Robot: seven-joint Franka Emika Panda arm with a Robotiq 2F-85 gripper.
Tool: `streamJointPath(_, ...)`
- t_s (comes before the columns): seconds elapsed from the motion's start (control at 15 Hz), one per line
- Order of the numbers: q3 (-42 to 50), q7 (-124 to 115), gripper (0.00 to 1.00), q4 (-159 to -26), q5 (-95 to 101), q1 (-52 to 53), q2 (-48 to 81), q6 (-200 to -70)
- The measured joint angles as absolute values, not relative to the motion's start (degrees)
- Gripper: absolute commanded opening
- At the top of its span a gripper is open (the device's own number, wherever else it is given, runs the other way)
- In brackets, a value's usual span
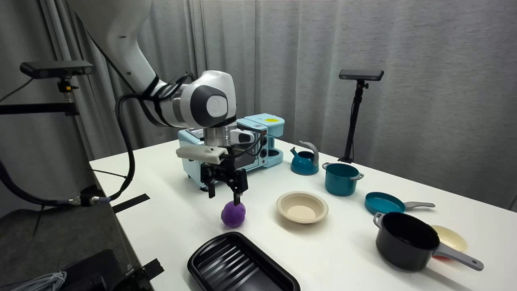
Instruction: Put the purple plushie in the white bowl
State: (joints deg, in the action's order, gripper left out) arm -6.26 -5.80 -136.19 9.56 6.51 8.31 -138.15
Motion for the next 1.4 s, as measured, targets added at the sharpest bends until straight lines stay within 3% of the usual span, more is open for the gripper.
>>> streamJointPath(0.4, -4.16, -6.21, 1.00, -134.91, 10.58, 6.53, 14.97, -141.73)
streamJointPath(0.47, -4.02, -6.21, 0.79, -134.53, 10.62, 6.56, 15.84, -142.33)
streamJointPath(1.07, -3.82, -6.21, 0.16, -132.79, 10.54, 6.74, 17.71, -142.90)
streamJointPath(1.13, -3.79, -6.21, 0.10, -132.79, 10.14, 6.71, 17.15, -142.66)
streamJointPath(1.4, -3.48, -6.19, 0.05, -132.40, 7.29, 5.99, 12.44, -139.62)
